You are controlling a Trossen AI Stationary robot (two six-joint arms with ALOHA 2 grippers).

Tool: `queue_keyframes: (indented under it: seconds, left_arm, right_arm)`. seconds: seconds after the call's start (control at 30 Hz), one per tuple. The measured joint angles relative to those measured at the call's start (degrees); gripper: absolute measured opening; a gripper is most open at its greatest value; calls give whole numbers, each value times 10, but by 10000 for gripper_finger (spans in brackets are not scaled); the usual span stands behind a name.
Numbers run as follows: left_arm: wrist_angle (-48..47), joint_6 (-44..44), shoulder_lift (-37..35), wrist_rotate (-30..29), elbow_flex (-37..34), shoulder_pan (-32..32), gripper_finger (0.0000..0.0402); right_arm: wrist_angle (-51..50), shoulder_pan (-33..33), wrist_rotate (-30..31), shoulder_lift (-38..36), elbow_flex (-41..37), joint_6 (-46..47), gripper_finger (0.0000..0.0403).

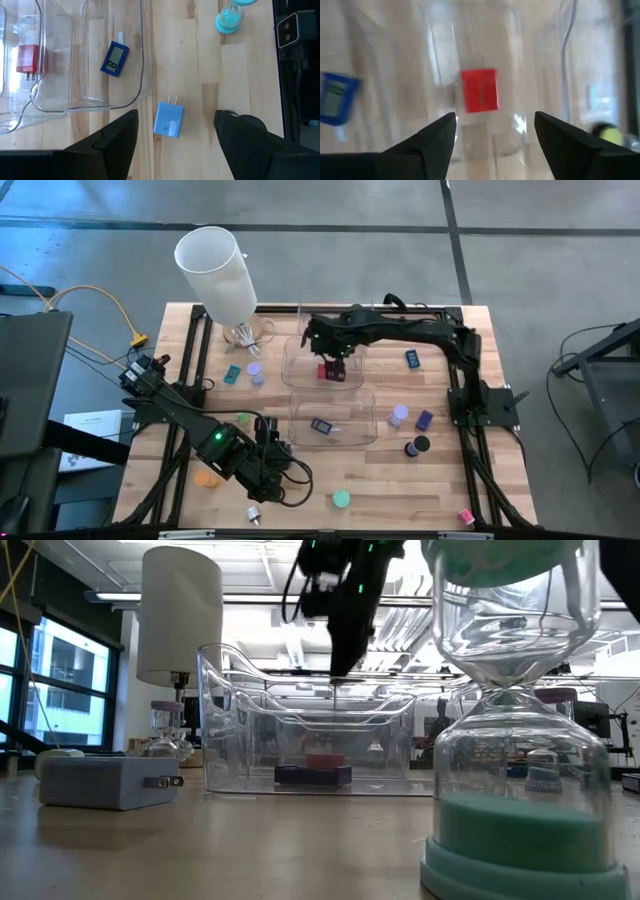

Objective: Pick & Place Office items
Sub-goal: Put the right light purple hourglass into the top transparent bin

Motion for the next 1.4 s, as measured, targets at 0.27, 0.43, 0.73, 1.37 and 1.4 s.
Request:
queue_keyframes:
  seconds: [0.27,0.43,0.73,1.37,1.4]
  left_arm:
    - [0,-1,0,0,0,0,254]
    - [-1,-1,0,0,0,0,254]
    - [2,-3,0,0,0,0,254]
    - [4,-2,0,2,0,0,254]
    - [5,-2,0,2,0,0,254]
  right_arm:
    - [-79,63,-3,-90,0,55,259]
    - [-178,111,-3,-127,1,122,259]
    - [-296,163,18,-192,-3,251,255]
    - [-291,374,27,-328,-210,406,246]
    - [-289,384,29,-328,-225,407,246]
